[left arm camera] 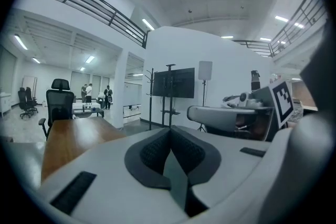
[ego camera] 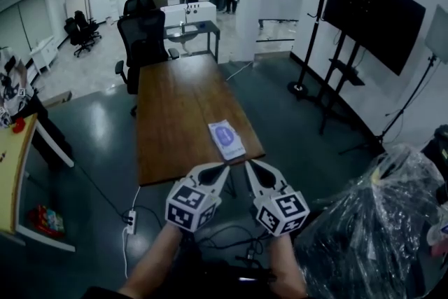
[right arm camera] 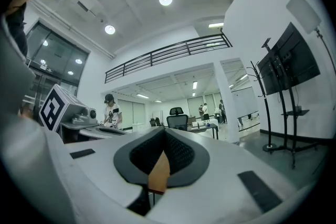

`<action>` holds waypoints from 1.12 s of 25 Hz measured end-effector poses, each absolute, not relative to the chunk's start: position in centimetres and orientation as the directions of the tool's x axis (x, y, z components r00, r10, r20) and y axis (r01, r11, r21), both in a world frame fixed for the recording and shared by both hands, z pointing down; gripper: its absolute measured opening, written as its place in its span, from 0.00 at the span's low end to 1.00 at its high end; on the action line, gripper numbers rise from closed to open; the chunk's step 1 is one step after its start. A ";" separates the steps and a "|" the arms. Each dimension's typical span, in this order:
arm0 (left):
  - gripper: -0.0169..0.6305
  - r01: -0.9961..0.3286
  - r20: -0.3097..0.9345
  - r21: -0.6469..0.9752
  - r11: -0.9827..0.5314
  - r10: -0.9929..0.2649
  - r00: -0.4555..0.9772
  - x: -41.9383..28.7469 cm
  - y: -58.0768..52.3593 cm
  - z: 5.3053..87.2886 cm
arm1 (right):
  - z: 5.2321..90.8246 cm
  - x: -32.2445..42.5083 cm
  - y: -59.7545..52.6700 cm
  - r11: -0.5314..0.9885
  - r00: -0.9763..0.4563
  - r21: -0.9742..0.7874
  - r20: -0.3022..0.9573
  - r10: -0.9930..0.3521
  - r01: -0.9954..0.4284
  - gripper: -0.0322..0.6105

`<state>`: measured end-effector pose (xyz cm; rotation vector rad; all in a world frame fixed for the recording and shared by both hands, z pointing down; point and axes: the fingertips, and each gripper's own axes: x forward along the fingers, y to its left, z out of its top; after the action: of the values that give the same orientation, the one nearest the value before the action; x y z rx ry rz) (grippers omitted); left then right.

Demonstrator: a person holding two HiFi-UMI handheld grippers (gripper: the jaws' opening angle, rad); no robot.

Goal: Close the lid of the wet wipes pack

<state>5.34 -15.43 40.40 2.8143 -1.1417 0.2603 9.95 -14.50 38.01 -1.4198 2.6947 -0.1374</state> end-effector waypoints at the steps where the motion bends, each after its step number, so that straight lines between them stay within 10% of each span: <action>1: 0.04 -0.699 0.188 0.022 -0.715 -0.684 0.705 5.2 -15.3 40.2 | 37.8 9.9 -14.2 0.564 -0.563 -0.121 -0.045 -0.825 -0.817 0.06; 28: 0.04 -0.693 0.160 0.006 -0.721 -0.684 0.712 3.8 -13.1 38.7 | 35.4 8.3 -11.7 0.592 -0.585 -0.102 -0.093 -0.806 -0.799 0.06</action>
<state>3.81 -13.11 38.68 2.8455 -1.1459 0.2260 8.30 -11.70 35.38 -1.3610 2.6862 -0.0739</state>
